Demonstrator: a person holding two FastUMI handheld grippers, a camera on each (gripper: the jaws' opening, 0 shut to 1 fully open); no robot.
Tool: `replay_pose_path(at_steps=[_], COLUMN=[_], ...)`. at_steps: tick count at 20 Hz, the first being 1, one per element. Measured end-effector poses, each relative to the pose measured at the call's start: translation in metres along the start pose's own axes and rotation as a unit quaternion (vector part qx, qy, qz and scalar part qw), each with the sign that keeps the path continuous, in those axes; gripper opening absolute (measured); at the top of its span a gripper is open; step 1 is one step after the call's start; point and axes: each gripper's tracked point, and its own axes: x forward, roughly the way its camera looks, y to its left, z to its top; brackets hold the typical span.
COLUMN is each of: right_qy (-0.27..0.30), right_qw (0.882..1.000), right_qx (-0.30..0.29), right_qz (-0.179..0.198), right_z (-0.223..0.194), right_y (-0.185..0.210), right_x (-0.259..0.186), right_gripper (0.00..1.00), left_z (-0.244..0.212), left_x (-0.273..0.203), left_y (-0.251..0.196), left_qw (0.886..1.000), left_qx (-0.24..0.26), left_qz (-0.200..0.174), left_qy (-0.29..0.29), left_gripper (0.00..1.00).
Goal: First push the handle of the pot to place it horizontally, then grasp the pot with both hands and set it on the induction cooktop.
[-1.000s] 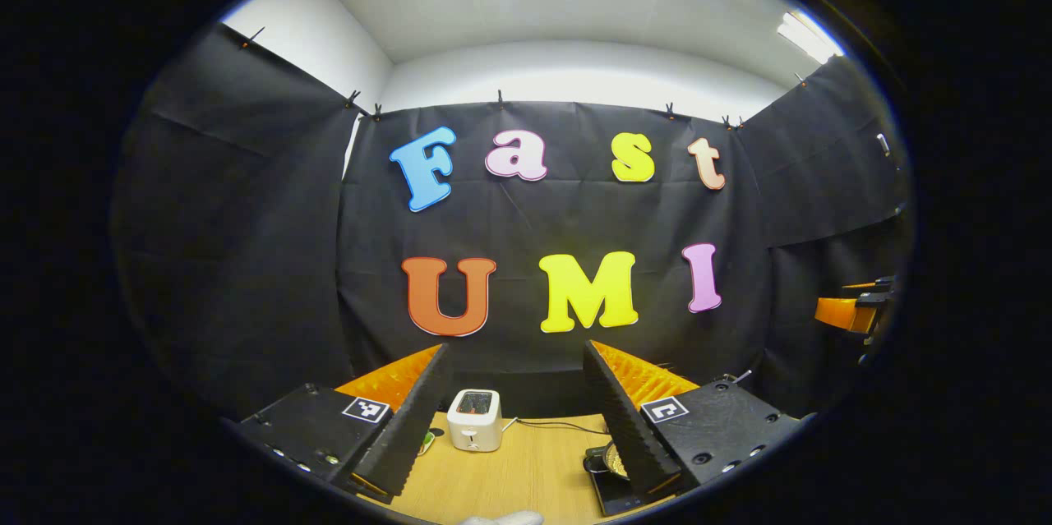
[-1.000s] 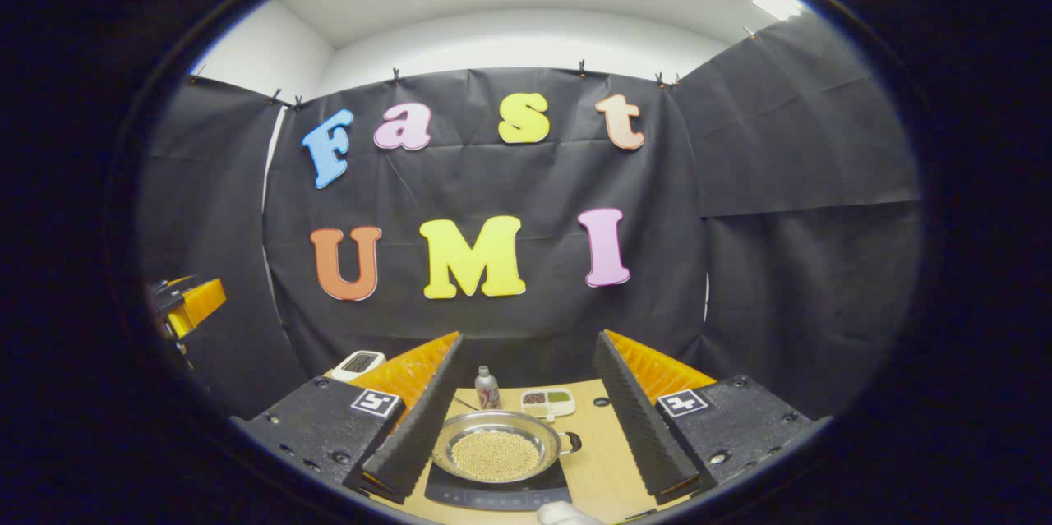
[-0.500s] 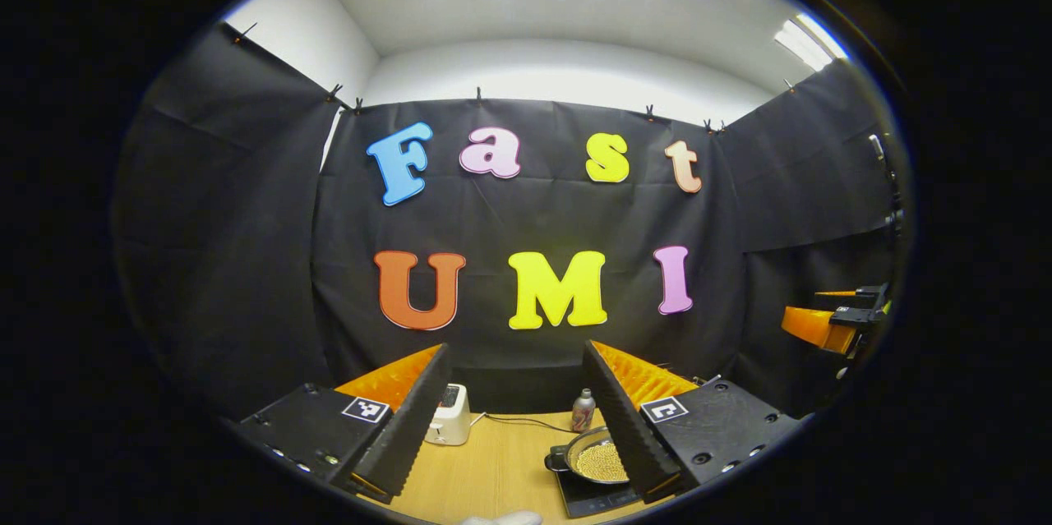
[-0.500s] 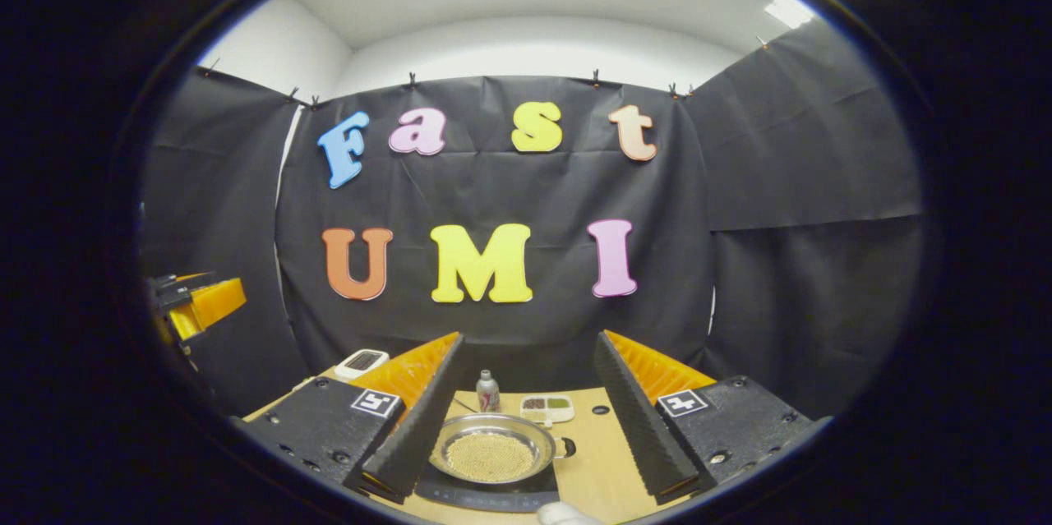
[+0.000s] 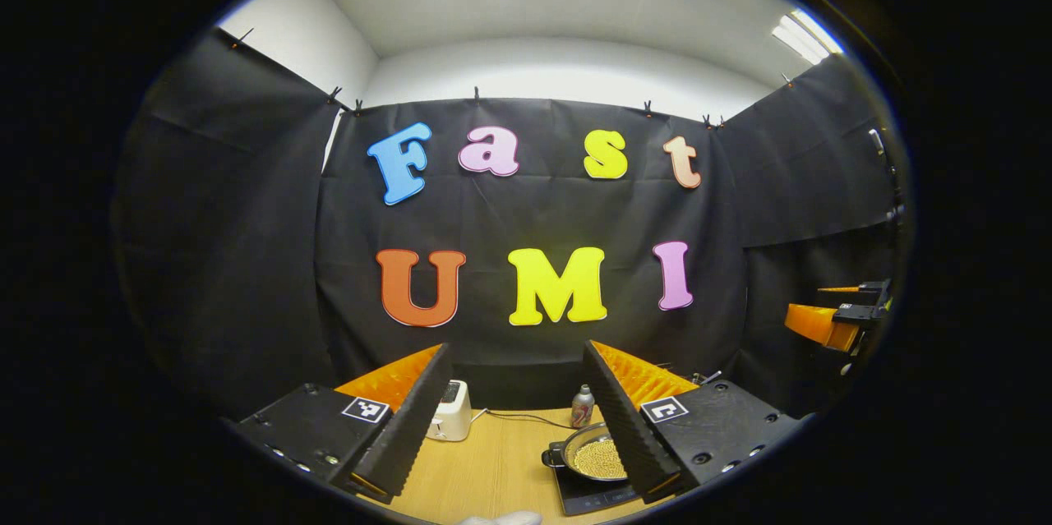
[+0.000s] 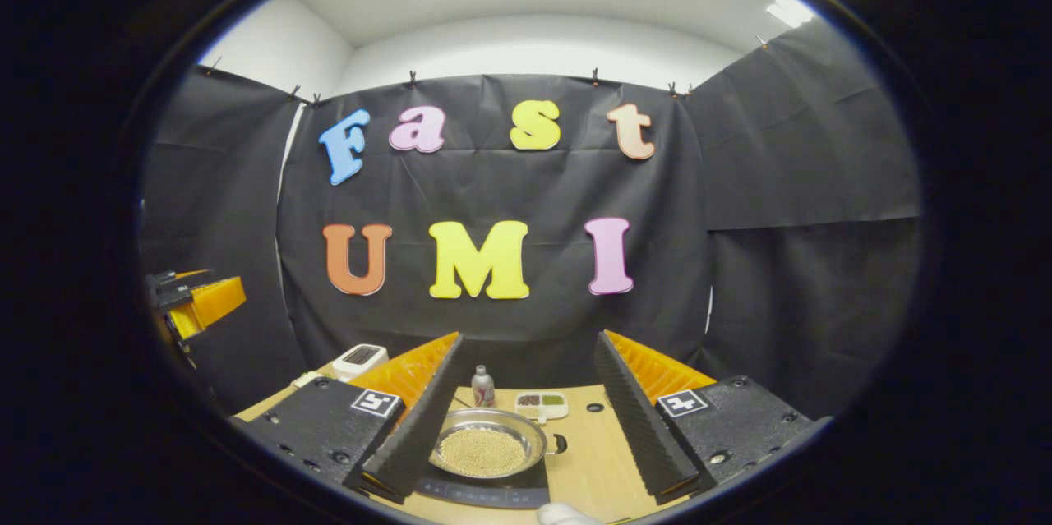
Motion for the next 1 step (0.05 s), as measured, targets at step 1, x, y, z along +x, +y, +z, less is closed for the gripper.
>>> replay_pose_path(at_steps=[1], right_qy=[-0.002], right_qw=[1.0], right_qx=[-0.001], right_qz=[0.001], right_z=[0.0016], right_y=[-0.0008], right_x=[-0.0011], right_gripper=[0.97], left_z=[-0.0015], left_x=[-0.0007], left_y=[-0.0017], left_qw=[1.0], left_qx=[0.001], left_qz=[0.001], left_qy=[0.001], left_gripper=[0.95])
